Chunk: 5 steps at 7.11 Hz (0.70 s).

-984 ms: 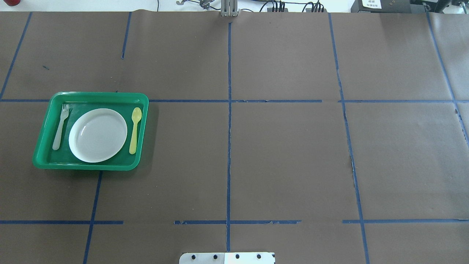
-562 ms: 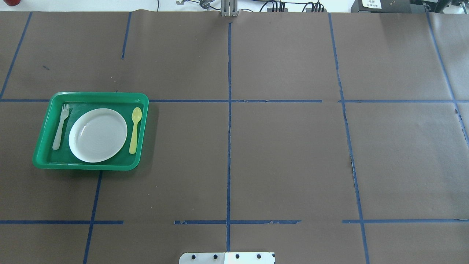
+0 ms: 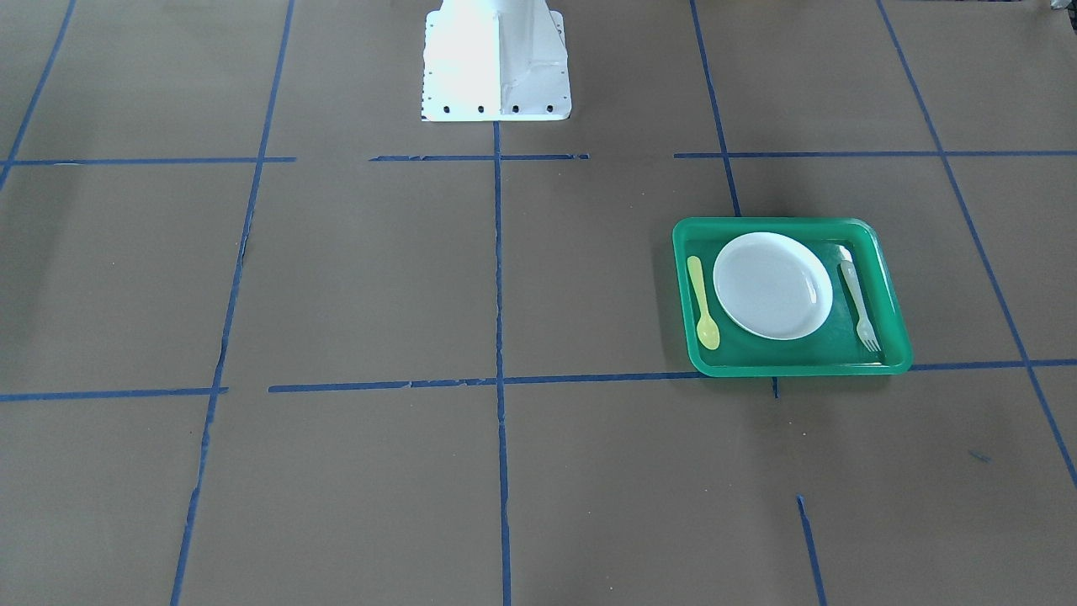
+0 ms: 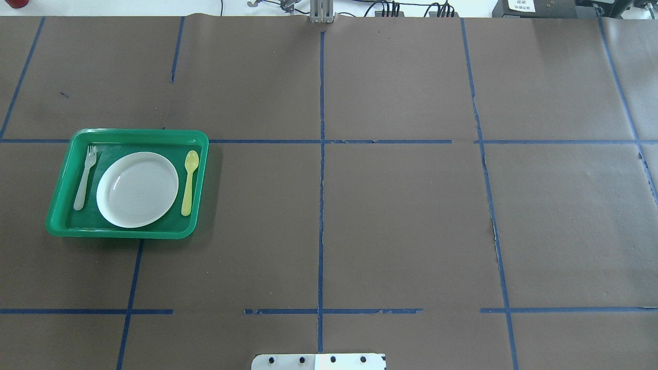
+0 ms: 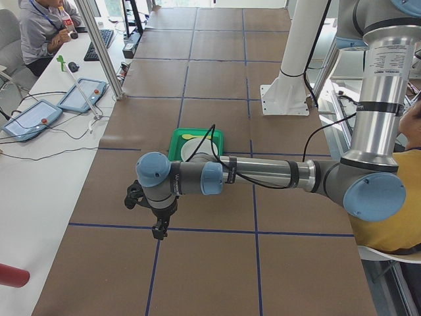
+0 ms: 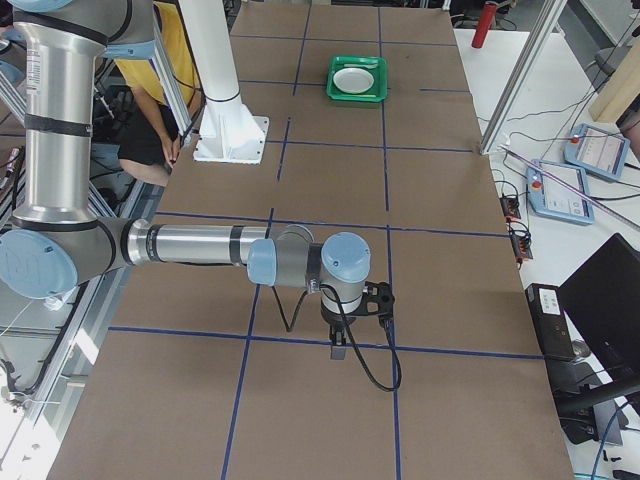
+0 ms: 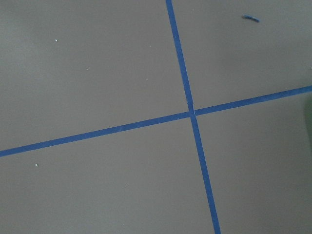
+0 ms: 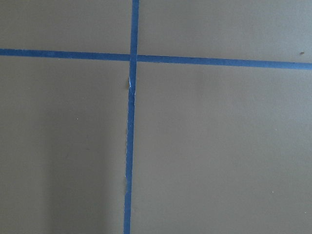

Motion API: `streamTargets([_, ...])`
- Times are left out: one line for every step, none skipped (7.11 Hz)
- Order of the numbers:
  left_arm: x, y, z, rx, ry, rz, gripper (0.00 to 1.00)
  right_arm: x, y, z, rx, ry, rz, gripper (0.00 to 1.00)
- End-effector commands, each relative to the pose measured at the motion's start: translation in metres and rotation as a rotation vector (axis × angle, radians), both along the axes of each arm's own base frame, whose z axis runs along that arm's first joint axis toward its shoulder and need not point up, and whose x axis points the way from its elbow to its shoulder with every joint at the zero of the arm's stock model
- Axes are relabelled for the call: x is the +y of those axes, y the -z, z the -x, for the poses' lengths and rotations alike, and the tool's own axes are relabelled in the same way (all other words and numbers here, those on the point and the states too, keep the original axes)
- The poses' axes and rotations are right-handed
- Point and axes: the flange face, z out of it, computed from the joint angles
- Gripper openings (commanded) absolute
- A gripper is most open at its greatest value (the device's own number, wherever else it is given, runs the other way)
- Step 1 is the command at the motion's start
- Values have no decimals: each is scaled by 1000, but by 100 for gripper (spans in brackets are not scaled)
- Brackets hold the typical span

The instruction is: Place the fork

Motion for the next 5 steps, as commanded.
streamTargets([-1, 4, 0, -1, -3, -8, 100, 0, 0, 0, 0, -1, 1, 100])
streamTargets([-1, 3, 0, -2, -3, -8, 100, 0, 0, 0, 0, 0, 0, 100])
streamTargets([-2, 5, 0, -1, -4, -14, 100, 0, 0, 0, 0, 0, 0, 100])
streamTargets([-2, 6, 0, -2, -3, -15, 100, 0, 0, 0, 0, 0, 0, 100])
streamTargets([-6, 12, 0, -2, -3, -27, 100, 0, 0, 0, 0, 0, 0, 100])
